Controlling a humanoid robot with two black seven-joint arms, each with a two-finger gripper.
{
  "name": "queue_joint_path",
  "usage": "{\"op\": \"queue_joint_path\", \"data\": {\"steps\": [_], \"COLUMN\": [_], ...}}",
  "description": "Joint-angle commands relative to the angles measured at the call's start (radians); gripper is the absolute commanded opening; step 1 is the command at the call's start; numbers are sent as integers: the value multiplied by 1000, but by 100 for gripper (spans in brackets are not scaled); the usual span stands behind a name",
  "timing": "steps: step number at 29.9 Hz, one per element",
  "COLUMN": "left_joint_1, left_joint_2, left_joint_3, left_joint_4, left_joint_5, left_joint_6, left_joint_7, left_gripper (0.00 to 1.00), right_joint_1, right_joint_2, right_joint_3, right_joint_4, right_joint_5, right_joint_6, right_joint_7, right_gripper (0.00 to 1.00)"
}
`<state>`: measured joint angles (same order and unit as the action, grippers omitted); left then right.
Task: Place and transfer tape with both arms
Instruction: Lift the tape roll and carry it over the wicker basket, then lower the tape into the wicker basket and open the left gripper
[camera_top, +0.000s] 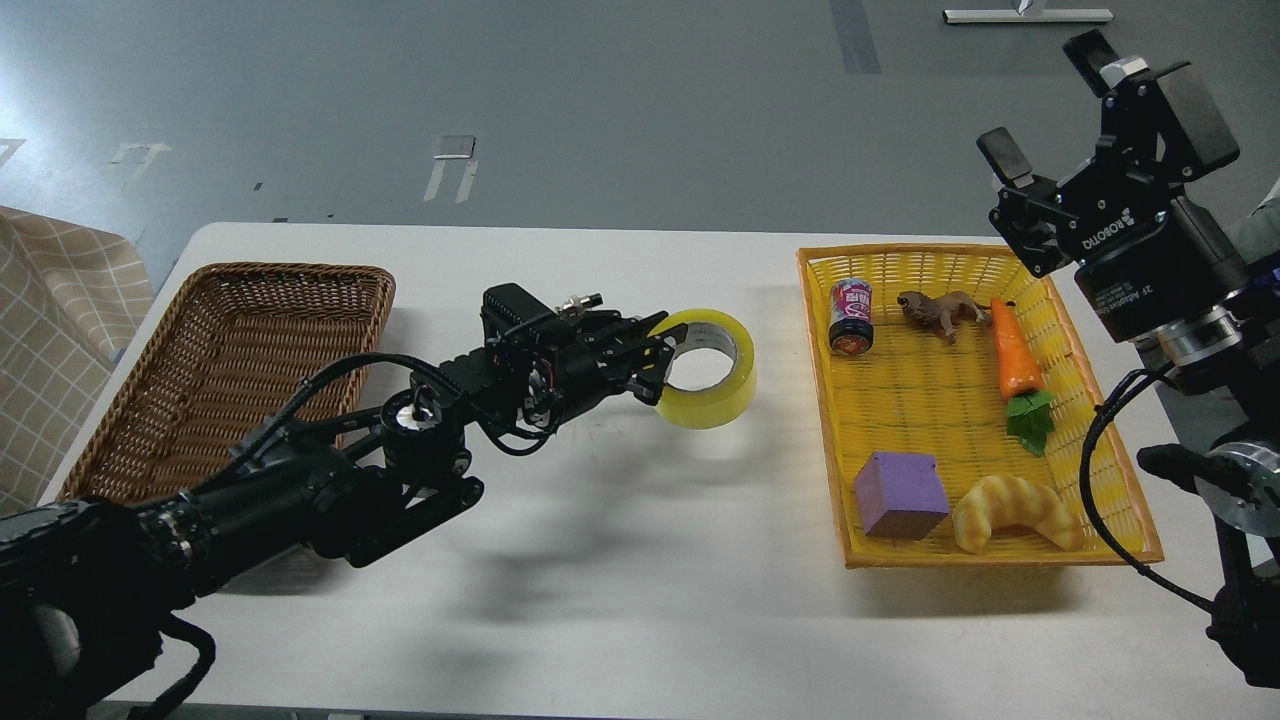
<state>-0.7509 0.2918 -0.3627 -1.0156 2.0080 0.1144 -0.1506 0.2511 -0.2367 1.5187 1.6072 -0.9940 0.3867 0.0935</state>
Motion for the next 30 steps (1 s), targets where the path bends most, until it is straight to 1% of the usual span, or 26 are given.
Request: {"op": "queue_joint_path", "data": {"steps": [1, 3, 7, 9, 12, 20, 21, 24, 26, 28, 30], "left_joint_1": [-43, -60, -96, -96, -96, -62, -53, 7, 47, 83, 154], "left_joint_2": [113, 150, 303, 346, 444, 659, 676, 736, 760, 773, 780], "left_joint_3": [-7, -7, -8, -8, -8, 2, 2, -4, -1, 1, 1], "left_joint_4": [-46, -54, -99, -109, -118, -132, -133, -133, -132, -132, -129], "left_joint_5": [-78, -107, -169, -184, -205, -209, -209, -216, -245, -265, -273], "left_joint_6": [-30, -30, -30, -29, -26, 37, 40, 62, 89, 111, 139], "left_joint_7": [2, 0, -7, -9, -32, -40, -44, -101, -112, -112, -115], "left_gripper": [0, 0, 0, 0, 0, 0, 0, 0, 0, 0, 0], "right_joint_1": [10, 10, 16, 19, 27, 34, 34, 45, 47, 47, 47], "right_joint_2": [1, 1, 1, -1, -1, 1, 1, -1, -1, -1, 2], "right_joint_3": [-2, -2, -2, -2, -2, -2, -2, -2, -3, -3, -5], "right_joint_4": [-1, -1, -4, -6, -6, -3, -3, -4, -4, -3, -1], "right_joint_5": [0, 0, 0, 0, 0, 0, 0, 0, 0, 1, 1], "right_joint_6": [0, 0, 0, 0, 0, 0, 0, 0, 0, 0, 0], "right_joint_7": [0, 0, -6, -8, -11, -12, -12, -14, -21, -26, -40], "right_gripper": [100, 100, 100, 100, 100, 100, 100, 100, 100, 100, 100]}}
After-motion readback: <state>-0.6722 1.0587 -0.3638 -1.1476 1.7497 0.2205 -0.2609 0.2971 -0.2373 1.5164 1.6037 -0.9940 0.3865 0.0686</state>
